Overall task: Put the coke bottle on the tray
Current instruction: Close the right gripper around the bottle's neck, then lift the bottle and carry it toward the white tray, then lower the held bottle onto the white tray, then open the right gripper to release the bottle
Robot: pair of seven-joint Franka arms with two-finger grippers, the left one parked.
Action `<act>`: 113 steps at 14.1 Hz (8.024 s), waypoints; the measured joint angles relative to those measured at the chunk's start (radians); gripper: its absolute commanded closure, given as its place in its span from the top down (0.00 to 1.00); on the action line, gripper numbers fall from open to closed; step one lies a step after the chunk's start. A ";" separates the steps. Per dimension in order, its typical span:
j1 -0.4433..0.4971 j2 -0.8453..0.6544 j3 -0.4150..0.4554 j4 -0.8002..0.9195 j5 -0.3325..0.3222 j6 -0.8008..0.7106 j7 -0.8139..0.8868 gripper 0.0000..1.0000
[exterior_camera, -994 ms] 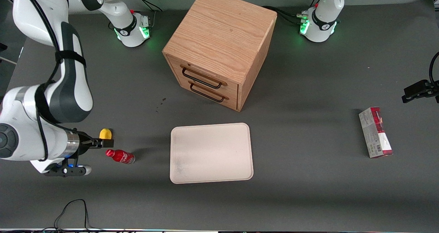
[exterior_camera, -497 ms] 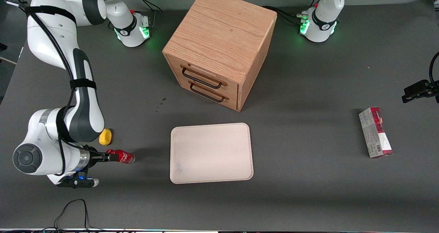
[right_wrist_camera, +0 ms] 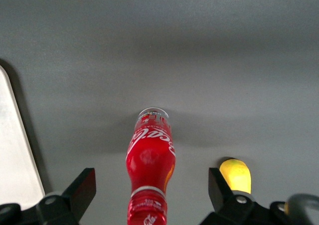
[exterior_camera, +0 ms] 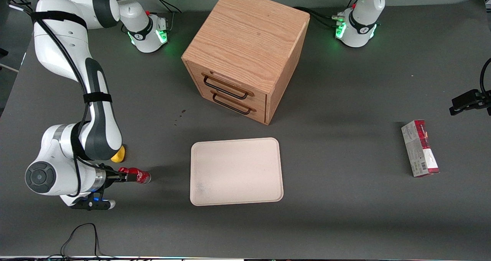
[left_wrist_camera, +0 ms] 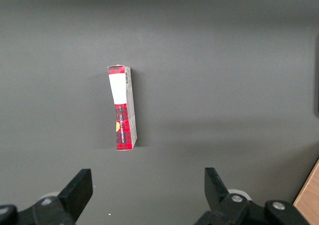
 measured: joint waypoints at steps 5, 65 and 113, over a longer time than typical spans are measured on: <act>0.009 -0.079 0.001 -0.127 0.000 0.077 0.000 0.97; 0.088 0.020 0.187 0.263 -0.030 -0.158 0.451 0.00; 0.143 0.044 0.187 0.308 -0.103 -0.213 0.500 1.00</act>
